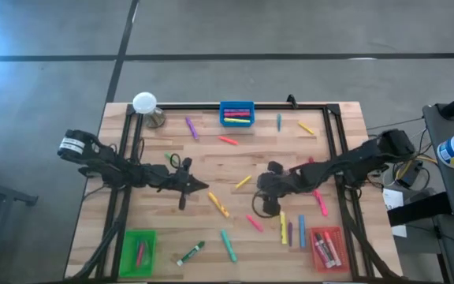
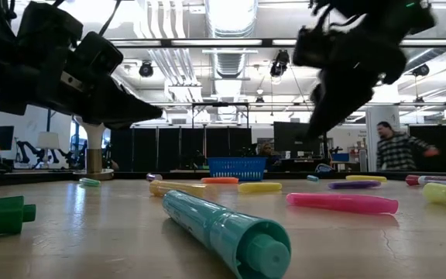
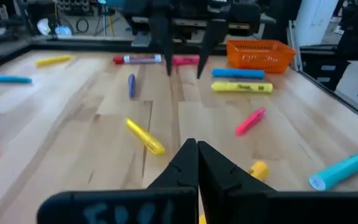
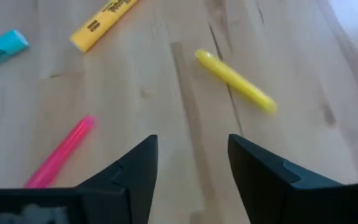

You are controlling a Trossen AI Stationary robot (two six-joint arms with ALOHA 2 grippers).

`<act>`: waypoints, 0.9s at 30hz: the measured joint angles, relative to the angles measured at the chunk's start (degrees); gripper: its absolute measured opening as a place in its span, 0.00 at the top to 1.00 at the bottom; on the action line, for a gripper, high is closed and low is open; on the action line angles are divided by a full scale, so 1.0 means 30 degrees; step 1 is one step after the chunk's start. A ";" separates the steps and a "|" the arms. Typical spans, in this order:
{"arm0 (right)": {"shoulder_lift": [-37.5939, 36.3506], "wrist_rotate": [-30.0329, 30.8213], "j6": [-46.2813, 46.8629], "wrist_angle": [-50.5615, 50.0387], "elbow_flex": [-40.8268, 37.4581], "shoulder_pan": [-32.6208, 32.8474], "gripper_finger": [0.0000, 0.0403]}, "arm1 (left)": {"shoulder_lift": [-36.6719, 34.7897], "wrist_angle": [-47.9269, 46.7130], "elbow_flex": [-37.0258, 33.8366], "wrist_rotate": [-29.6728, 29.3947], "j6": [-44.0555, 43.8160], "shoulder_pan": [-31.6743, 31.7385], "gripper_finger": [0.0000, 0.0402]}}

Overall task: Pick & Place Markers
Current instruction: Put the left yellow pen into the green bin

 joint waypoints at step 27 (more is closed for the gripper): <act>0.9558 -0.3485 -0.9263 -0.6582 1.0220 -0.3271 0.67 | 0.0007 -0.1546 -0.0008 -0.1282 0.0326 0.0000 1.00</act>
